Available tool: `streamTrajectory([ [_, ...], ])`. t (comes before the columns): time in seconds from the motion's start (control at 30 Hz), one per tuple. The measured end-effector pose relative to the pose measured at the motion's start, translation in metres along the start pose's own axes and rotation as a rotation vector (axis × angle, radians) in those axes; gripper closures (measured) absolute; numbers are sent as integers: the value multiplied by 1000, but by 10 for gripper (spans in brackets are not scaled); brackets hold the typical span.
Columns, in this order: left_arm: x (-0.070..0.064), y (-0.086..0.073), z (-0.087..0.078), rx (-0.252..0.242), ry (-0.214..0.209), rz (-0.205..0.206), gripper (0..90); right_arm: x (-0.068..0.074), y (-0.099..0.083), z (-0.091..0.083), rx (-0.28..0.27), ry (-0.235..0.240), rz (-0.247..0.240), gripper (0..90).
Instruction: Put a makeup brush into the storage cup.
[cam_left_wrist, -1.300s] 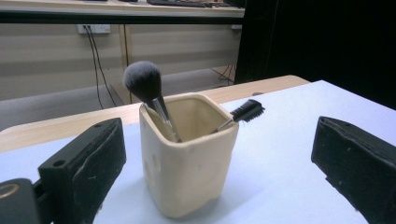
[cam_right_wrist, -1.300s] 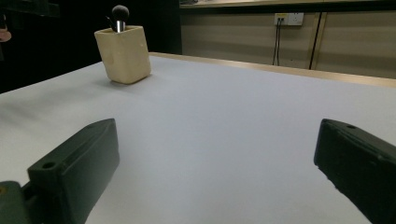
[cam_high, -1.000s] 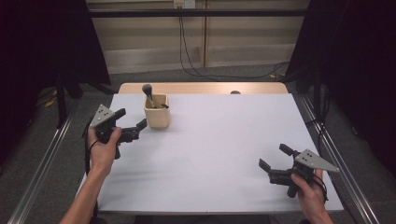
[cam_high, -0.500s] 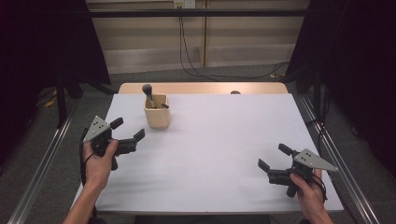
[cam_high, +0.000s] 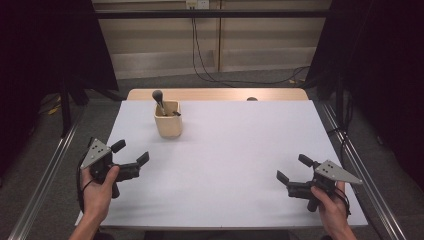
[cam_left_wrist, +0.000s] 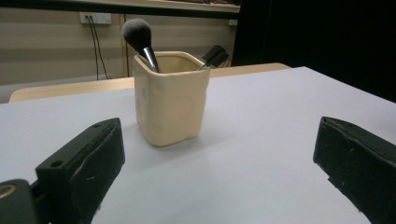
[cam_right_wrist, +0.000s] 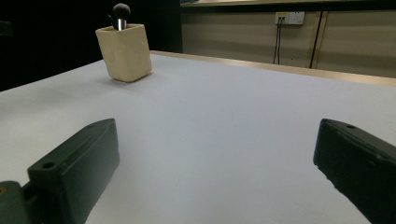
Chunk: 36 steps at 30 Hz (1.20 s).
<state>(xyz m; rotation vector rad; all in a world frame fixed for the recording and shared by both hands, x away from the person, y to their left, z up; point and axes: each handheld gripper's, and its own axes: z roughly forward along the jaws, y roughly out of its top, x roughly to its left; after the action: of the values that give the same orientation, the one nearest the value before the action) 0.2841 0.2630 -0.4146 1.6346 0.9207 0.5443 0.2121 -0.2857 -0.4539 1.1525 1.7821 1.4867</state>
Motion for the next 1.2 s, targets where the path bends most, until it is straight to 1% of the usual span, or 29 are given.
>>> streamTrajectory([
  [0.1, -4, -2, -3, 9, 0, 13, 21, 0, 0, 0, -2, -2, 0, 0],
  [0.13, -5, -3, -4, 22, 0, 20, 21, -1, 0, 0, -5, -4, -1, 0],
  [0.27, -8, -6, -9, 28, 0, 36, 21, -1, -1, 0, -5, -6, -3, 0],
  [0.3, -8, -7, -10, 27, -2, 38, 21, 0, 0, -1, -4, -6, 0, 0],
  [0.33, -8, -8, -11, 26, 4, 38, 20, 0, 0, -1, 0, -6, -1, 0],
  [0.4, -9, -10, -14, 20, -2, 47, 19, 0, 0, -2, -1, -8, 0, 0],
  [0.5, -10, -15, -20, 2, 13, 49, 14, -1, 0, -2, -1, -10, 2, 0],
  [0.57, -11, -19, -23, 5, 14, 56, 14, 0, -1, -3, -4, -12, 2, 0],
  [0.63, -12, -21, -25, 8, 29, 58, 14, 0, -1, -3, -2, -12, 1, 0],
  [0.7, -15, -22, -27, 6, 35, 60, 14, 0, -1, -3, -5, -11, -1, 0],
  [0.77, -18, -23, -29, 16, 43, 66, 16, 0, -1, -4, -4, -13, -2, 0],
  [0.8, -18, -24, -30, 4, 54, 65, 21, -1, -1, -4, -2, -14, 0, 0],
  [0.87, -16, -26, -31, 16, 38, 53, 19, -1, -1, -4, -3, -15, 1, 0],
  [0.9, -16, -28, -32, 5, 47, 42, 20, -1, -1, -4, -2, -13, -1, 0],
  [1.0, -15, -34, -33, 11, 46, 31, 20, 0, -1, -4, -3, -13, -3, 0],
  [1.07, -14, -35, -33, 20, 37, 23, 20, 0, -1, -5, -3, -11, -5, 0],
  [1.13, -14, -35, -34, 15, 47, 29, 20, 0, -1, -5, -3, -8, -8, 0],
  [1.17, -13, -35, -33, 17, 47, 15, 20, 0, -1, -4, -3, -10, -8, 0],
  [1.2, -13, -35, -33, 26, 49, 14, 20, 1, -1, -4, -1, -9, -11, 0],
])
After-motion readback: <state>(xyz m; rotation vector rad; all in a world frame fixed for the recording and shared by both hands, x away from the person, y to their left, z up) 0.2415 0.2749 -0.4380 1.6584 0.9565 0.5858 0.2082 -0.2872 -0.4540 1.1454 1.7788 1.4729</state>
